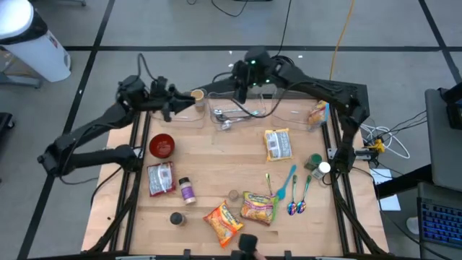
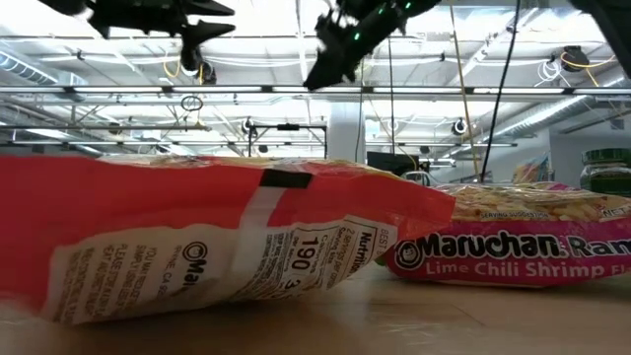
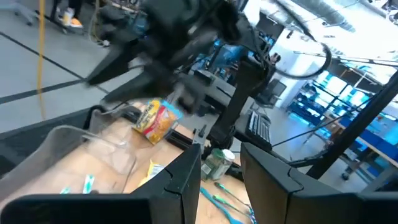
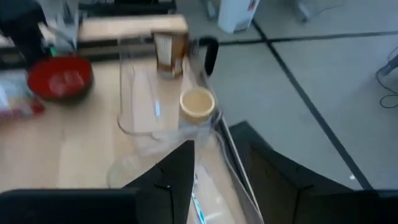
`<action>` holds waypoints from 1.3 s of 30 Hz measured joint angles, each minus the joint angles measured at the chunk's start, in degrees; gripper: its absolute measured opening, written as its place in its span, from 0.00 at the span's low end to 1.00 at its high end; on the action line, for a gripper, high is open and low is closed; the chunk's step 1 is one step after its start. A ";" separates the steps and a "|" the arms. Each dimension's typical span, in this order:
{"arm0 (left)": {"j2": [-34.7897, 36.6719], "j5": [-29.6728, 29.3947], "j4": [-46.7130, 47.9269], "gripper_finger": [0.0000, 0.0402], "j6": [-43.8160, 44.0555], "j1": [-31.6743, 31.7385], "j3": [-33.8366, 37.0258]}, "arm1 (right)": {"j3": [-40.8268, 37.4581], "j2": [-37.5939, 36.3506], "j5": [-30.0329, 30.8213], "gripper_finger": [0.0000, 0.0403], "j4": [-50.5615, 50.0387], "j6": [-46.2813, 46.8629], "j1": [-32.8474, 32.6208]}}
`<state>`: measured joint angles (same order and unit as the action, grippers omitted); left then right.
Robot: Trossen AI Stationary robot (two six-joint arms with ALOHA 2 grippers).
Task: Pick & Place Food Item
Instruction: Put the green noodle pack into the right transparent bin
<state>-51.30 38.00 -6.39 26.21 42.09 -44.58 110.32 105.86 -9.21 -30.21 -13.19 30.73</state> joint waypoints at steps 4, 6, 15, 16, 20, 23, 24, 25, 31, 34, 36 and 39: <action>6.21 0.07 8.59 0.30 -2.22 2.31 0.00 | -1.63 -5.08 -0.04 0.34 0.03 4.16 -0.10; 8.97 0.03 12.33 0.30 -2.69 2.75 0.00 | -3.78 -7.95 -0.04 0.34 0.21 6.21 -0.26; 16.63 -4.07 26.41 0.30 -4.89 1.53 0.02 | -23.56 -21.19 -0.07 0.34 11.83 13.69 -3.87; 16.67 -4.98 27.06 0.30 -4.86 0.93 0.02 | -26.69 -22.56 -0.05 0.34 15.60 14.92 -4.59; 16.40 -8.22 29.71 0.30 -5.76 -2.00 0.02 | -39.26 -26.78 -0.05 0.34 33.06 21.03 -7.75; 15.84 -12.12 32.66 0.30 -7.71 -4.43 0.09 | -47.88 -28.91 -0.02 0.34 45.62 25.96 -10.19; 15.53 -13.54 33.53 0.30 -8.37 -5.23 0.09 | -50.27 -29.28 0.03 0.34 49.01 27.46 -11.00; 15.24 -15.23 34.75 0.30 -9.01 -5.93 0.09 | -52.53 -29.57 0.20 0.34 52.36 28.92 -11.80; 12.39 -20.60 37.10 0.30 -11.11 -8.92 1.76 | -58.10 -31.08 0.40 0.33 52.96 33.91 -15.54; 11.03 -20.34 34.88 0.30 -9.80 -9.74 4.82 | -57.03 -31.42 1.89 0.32 45.15 32.33 -18.03; 10.04 -20.28 33.51 0.30 -7.79 -10.53 7.52 | -55.19 -31.36 3.15 0.32 39.74 30.44 -19.73; 8.68 -20.06 29.69 0.30 -4.68 -11.85 12.32 | -50.31 -31.38 3.39 0.32 30.25 26.46 -21.89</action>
<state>-42.62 17.94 23.31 21.53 30.23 -32.26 60.01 74.48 -5.82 0.05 13.27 8.84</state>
